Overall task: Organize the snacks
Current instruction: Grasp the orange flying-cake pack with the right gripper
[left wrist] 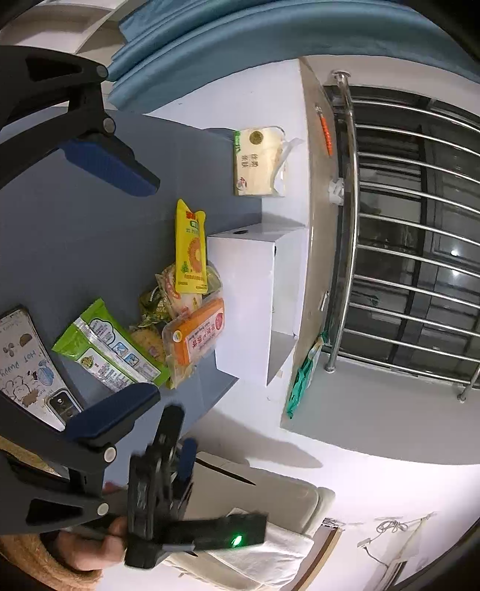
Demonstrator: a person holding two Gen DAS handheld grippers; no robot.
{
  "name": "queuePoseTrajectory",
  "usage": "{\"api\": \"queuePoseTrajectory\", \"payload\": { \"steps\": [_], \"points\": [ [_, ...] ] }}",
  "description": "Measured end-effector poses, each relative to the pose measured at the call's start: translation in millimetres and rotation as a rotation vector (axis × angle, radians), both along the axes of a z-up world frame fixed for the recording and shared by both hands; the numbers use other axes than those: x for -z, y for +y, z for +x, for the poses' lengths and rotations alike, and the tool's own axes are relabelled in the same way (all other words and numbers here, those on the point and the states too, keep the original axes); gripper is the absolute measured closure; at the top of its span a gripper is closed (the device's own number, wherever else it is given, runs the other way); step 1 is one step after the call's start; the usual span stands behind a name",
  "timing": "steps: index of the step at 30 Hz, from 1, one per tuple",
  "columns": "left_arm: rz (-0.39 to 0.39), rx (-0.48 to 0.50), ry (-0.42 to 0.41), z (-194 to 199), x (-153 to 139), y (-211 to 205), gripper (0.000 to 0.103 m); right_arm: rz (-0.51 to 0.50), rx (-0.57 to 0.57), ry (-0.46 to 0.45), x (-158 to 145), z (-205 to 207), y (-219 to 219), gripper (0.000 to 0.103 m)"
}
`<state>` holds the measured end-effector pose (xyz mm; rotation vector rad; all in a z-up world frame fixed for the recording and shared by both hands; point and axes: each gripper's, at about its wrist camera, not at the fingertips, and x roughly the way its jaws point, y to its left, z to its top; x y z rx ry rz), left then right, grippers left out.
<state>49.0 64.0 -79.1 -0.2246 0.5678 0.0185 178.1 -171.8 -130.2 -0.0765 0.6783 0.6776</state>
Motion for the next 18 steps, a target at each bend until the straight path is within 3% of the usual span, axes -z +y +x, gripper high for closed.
{"api": "queuePoseTrajectory", "payload": {
  "steps": [7,14,17,18],
  "points": [
    [0.02,-0.001,0.017,-4,8,3,0.0,-0.171,-0.009,0.038,15,47,74,0.0],
    [-0.014,-0.012,0.055,-7,22,11,0.0,-0.322,0.038,0.104,43,90,115,0.0],
    [-0.011,-0.012,0.063,-7,25,12,0.0,-0.31,0.028,0.138,48,93,116,0.0],
    [-0.01,-0.013,0.067,-7,26,12,0.0,-0.307,0.026,0.139,48,92,114,0.005]
  ]
}}
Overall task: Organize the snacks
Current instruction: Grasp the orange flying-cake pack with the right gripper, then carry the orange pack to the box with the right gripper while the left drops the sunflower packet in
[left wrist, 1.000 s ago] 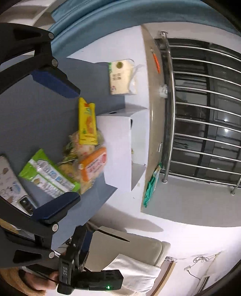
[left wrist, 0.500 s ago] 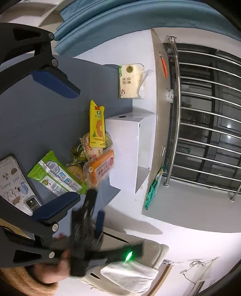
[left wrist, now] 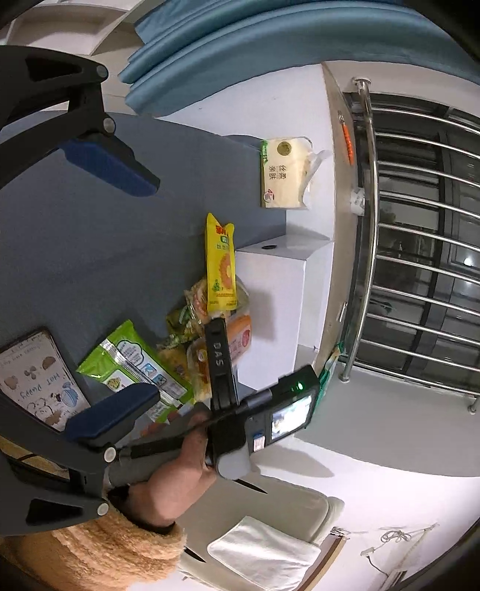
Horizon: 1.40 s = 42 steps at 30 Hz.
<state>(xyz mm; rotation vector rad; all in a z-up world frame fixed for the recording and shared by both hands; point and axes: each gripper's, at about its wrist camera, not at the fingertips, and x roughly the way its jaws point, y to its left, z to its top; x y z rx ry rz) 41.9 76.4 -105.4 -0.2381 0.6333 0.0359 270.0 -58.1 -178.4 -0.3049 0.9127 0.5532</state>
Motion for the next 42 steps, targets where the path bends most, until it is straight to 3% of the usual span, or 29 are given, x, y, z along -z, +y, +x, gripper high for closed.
{"api": "queuePoseTrajectory", "payload": {
  "steps": [1,3,7,10,12,15,19,22,27,30,32,35,36,37,38,40,42],
  "points": [
    [-0.001,-0.004,0.003,0,1,1,0.0,0.015,-0.017,0.004,-1,-3,-2,0.023],
    [-0.01,-0.007,0.013,3,4,4,0.0,-0.008,-0.021,-0.032,-7,-8,-7,0.039],
    [-0.017,0.005,0.029,13,9,7,0.0,0.051,-0.056,-0.003,-10,-16,-27,0.042],
    [0.035,0.067,0.044,32,12,11,0.0,0.147,-0.048,0.002,-21,-25,-57,0.042],
    [0.081,0.052,0.1,57,17,21,0.0,0.214,-0.048,0.008,-30,-35,-77,0.042],
    [0.073,0.046,0.158,89,23,34,0.0,0.285,-0.026,-0.007,-40,-49,-103,0.042],
    [0.064,0.16,0.185,131,32,39,0.0,0.387,-0.017,-0.012,-48,-68,-135,0.042],
    [0.192,0.246,0.246,161,43,42,0.0,0.416,-0.031,-0.025,-51,-79,-150,0.041],
    [0.577,0.336,0.285,173,62,34,0.0,0.407,-0.003,-0.057,-51,-90,-171,0.041],
    [0.743,0.379,0.269,172,77,15,0.0,0.426,0.024,-0.064,-51,-88,-180,0.041],
    [0.805,0.372,0.237,172,84,8,0.0,0.433,0.027,-0.065,-51,-86,-180,0.041],
    [0.794,0.351,0.202,184,84,4,0.001,0.424,0.021,-0.063,-49,-85,-176,0.041],
    [0.755,0.362,0.2,189,83,6,0.006,0.421,0.019,-0.062,-49,-85,-176,0.041],
    [0.715,0.37,0.207,194,82,9,0.032,0.418,0.018,-0.06,-49,-86,-176,0.041],
    [0.676,0.381,0.222,196,85,11,0.066,0.416,0.019,-0.059,-48,-86,-176,0.041],
    [0.689,0.34,0.224,199,84,15,0.071,0.411,0.023,-0.058,-46,-86,-178,0.041],
    [0.621,0.334,0.219,196,77,23,0.073,0.413,0.025,-0.052,-44,-85,-179,0.041]
  ]
}}
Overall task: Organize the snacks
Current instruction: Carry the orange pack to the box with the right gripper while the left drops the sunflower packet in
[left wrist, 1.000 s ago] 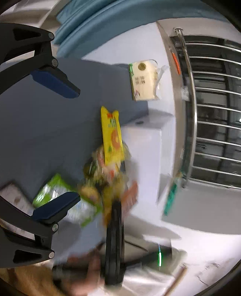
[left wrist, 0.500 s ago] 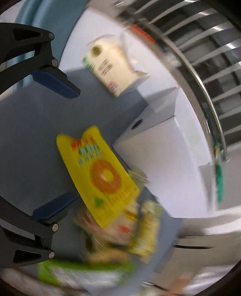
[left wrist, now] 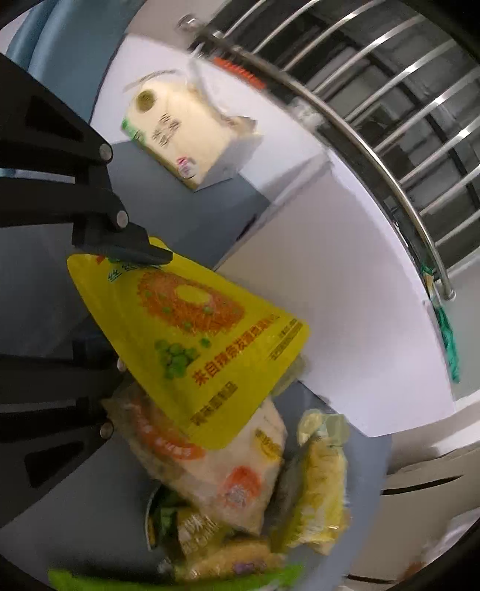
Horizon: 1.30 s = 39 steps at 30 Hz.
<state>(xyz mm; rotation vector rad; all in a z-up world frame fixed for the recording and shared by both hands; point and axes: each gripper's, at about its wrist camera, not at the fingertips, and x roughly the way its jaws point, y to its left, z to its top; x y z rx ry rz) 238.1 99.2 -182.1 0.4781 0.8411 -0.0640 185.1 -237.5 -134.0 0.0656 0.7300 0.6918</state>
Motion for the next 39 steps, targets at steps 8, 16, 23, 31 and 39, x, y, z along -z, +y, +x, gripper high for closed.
{"api": "queuePoseTrajectory", "payload": {
  "steps": [8,16,23,31,39],
  "points": [
    [-0.501,-0.097,-0.114,-43,-62,48,0.08,0.05,-0.013,0.01,-3,5,1,0.04],
    [-0.789,-0.069,-0.235,-15,-148,34,0.08,0.095,-0.042,-0.05,-45,57,34,0.04],
    [-0.804,-0.108,-0.212,60,-173,26,0.08,0.064,-0.009,-0.072,-85,148,63,0.04],
    [-0.738,-0.176,-0.158,101,-159,25,0.065,-0.043,0.013,-0.059,-86,226,98,0.04],
    [-0.632,-0.251,-0.156,74,-150,33,0.0,-0.005,0.045,-0.091,-88,222,89,0.0]
  ]
}}
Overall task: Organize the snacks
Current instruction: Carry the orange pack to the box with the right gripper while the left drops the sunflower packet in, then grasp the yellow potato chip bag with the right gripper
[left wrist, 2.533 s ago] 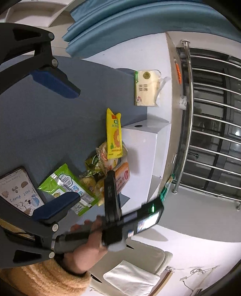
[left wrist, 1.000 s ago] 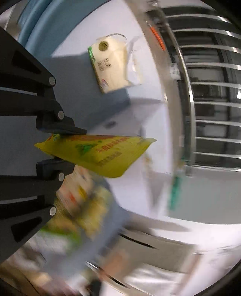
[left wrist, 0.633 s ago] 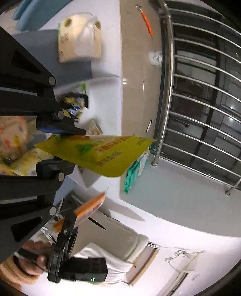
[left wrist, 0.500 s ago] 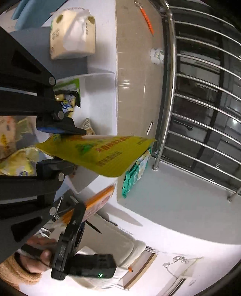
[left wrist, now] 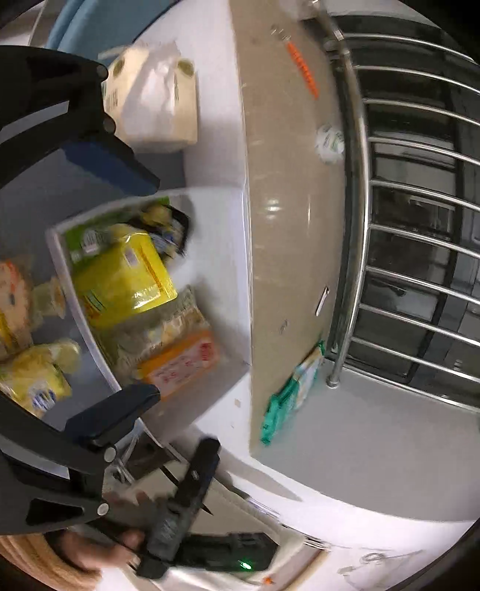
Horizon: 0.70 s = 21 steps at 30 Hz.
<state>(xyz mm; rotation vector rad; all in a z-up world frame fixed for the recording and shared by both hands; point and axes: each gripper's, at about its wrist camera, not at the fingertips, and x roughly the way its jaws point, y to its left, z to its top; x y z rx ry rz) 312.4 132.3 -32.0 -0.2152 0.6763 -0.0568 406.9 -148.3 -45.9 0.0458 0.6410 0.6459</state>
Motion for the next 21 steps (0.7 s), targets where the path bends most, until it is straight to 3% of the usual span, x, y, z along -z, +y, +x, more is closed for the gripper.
{"api": "queuePoseTrajectory", "payload": {
  "steps": [2,8,13,18,21],
  "points": [
    [0.039,0.011,-0.012,-12,-3,-2,0.0,0.013,-0.01,0.003,-4,-11,-6,0.0],
    [0.121,0.047,-0.066,-51,-18,-14,0.0,-0.049,-0.076,-0.15,-19,-69,-8,0.0],
    [0.134,0.078,-0.099,-91,-24,-32,0.0,-0.059,-0.134,-0.2,-17,-121,-12,0.0],
    [0.125,0.096,-0.126,-147,-11,-52,0.0,-0.032,-0.17,-0.183,5,-170,-31,0.0],
    [0.137,0.08,-0.14,-187,9,-63,0.0,0.008,-0.156,-0.097,30,-194,-48,0.0]
  ]
}}
